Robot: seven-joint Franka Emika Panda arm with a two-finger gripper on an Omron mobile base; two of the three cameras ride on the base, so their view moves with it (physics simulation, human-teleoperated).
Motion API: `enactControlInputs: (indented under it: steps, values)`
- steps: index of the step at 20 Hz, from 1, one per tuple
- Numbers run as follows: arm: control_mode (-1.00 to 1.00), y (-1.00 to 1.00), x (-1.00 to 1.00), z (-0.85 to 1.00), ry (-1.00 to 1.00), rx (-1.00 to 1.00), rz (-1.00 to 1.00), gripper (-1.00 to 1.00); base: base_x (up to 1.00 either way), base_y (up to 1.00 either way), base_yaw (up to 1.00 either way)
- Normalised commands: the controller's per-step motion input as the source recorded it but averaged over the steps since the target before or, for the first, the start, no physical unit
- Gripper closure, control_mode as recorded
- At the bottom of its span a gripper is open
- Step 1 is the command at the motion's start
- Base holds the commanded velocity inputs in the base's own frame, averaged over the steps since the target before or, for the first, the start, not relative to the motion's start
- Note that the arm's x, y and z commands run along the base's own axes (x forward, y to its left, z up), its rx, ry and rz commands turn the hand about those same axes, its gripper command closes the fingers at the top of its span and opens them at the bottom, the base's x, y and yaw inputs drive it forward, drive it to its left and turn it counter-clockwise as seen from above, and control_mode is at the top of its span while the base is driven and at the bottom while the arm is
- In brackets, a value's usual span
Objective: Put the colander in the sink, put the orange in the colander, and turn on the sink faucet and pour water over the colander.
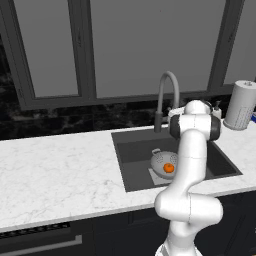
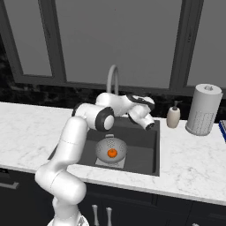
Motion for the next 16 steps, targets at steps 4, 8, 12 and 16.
enactControlInputs:
  steps: [4, 8, 12, 16]
  values:
    - [-1.00, -1.00, 0.00, -0.21, -0.05, 0.19, -0.17, 1.00, 0.00, 0.00, 0.00]
    - [-1.00, -1.00, -0.47, 0.47, -0.19, 0.35, -0.08, 1.00, 0.00, 0.00, 0.00]
    - [-1.00, -0.74, -0.71, 1.00, -0.19, 0.38, -0.04, 1.00, 0.00, 0.00, 0.00]
    - [-1.00, -0.57, -0.67, 1.00, -0.03, 0.33, -0.04, 1.00, 0.00, 0.00, 0.00]
